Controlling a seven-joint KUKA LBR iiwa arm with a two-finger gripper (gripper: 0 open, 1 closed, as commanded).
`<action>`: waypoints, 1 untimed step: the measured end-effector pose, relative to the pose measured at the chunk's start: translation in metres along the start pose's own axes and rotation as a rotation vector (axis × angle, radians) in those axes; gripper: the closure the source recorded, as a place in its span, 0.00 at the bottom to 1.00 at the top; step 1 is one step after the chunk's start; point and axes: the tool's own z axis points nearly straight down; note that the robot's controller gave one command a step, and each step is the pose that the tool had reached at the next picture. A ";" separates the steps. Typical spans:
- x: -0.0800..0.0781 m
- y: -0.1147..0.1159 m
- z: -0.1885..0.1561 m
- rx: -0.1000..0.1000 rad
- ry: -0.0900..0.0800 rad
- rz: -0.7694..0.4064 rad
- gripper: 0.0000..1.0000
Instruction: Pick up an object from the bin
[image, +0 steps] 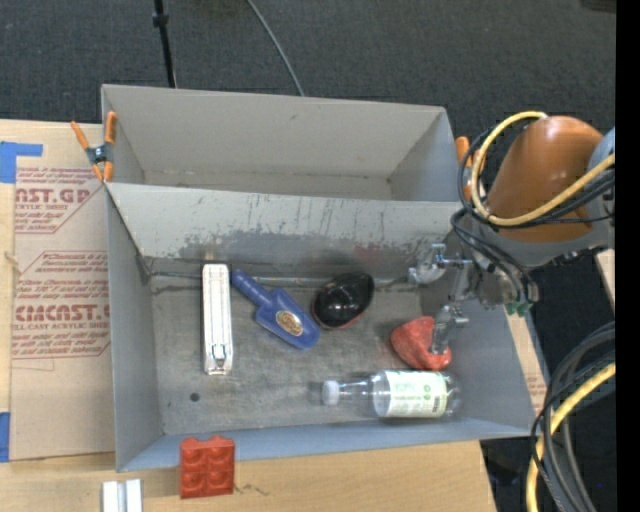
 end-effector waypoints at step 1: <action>-0.020 -0.015 0.025 -0.003 0.011 -0.033 0.00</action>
Offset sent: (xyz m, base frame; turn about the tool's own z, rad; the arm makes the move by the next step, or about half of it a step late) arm -0.0127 0.0151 -0.1174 -0.0248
